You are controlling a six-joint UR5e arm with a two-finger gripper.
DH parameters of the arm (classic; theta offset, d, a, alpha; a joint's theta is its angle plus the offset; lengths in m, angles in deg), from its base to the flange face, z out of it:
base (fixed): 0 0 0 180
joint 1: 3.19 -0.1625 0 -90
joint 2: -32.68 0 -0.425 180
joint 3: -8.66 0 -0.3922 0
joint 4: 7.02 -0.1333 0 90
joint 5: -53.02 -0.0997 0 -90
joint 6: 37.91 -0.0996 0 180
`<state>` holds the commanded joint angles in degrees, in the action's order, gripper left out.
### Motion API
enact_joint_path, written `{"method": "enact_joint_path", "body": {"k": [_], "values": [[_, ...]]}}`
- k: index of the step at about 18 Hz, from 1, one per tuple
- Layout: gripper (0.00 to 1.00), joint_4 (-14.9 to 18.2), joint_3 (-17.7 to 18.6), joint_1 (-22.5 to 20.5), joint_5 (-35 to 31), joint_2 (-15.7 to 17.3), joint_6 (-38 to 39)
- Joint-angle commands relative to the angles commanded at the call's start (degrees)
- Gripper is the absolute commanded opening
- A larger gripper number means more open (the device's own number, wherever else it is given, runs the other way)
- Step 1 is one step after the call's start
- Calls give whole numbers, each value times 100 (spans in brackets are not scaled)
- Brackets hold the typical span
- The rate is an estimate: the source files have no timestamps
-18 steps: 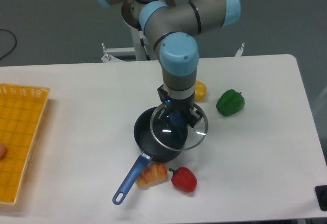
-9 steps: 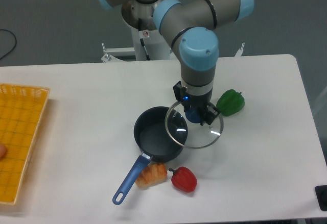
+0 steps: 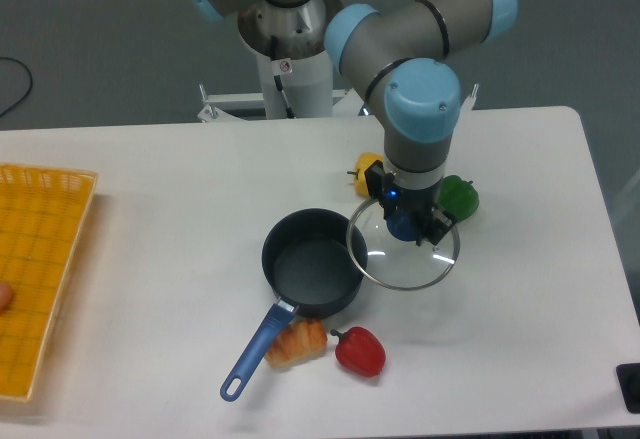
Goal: Place the lid on the table
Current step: 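Lift the glass lid off the saucepan and carry it beside the pan, then lower the glass lid onto the table beside the saucepan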
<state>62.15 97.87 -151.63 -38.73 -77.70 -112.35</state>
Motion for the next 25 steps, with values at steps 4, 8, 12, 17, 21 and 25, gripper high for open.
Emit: {"method": "enact_joint_path", "body": {"k": [4,8,12,17,21,25], "values": [[40,-343,0,-53,-88,-176,-70],[40,-492,-17,-97,-88,-316,-70],[40,-712,-35,-114,-88,-458,-70],[40,-747,-105,-141,-123,-633,-70],[40,-861,-97,-132,-255,-730,-70],[40,-897,-53,-97,-264,-809,-62]]}}
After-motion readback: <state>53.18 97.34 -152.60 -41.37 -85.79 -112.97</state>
